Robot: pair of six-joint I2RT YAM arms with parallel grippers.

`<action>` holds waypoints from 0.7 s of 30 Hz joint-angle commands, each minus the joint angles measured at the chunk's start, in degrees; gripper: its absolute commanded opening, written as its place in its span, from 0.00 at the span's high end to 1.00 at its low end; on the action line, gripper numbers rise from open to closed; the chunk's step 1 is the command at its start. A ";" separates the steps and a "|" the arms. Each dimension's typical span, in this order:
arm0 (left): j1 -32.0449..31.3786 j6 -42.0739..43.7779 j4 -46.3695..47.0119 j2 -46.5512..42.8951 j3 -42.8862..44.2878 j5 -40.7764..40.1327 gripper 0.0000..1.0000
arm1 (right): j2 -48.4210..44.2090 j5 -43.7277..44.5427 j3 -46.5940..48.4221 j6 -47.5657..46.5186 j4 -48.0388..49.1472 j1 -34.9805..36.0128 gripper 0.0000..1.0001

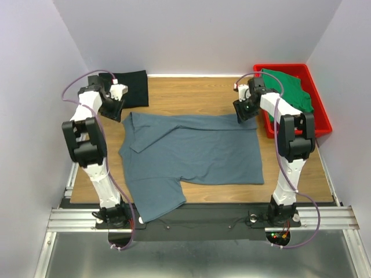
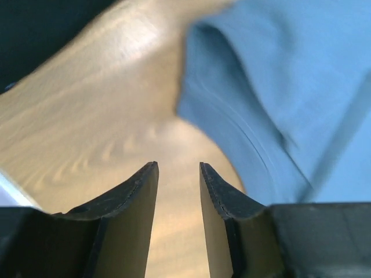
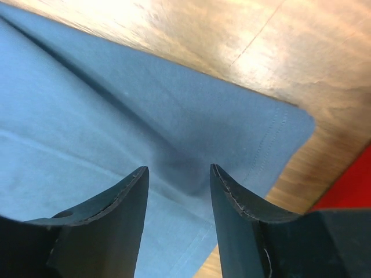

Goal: Fold and stack the t-shirts
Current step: Fold the tshirt

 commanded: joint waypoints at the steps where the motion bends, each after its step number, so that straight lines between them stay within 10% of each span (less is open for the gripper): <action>1: 0.24 6.91 -5.32 -15.00 -2.86 11.75 0.51 | -5.36 -2.77 3.90 1.56 -1.55 0.11 0.48; 21: -15.41 -0.02 -1.36 -7.11 -4.27 19.06 0.50 | -0.08 -16.20 15.33 5.86 -4.98 3.44 0.51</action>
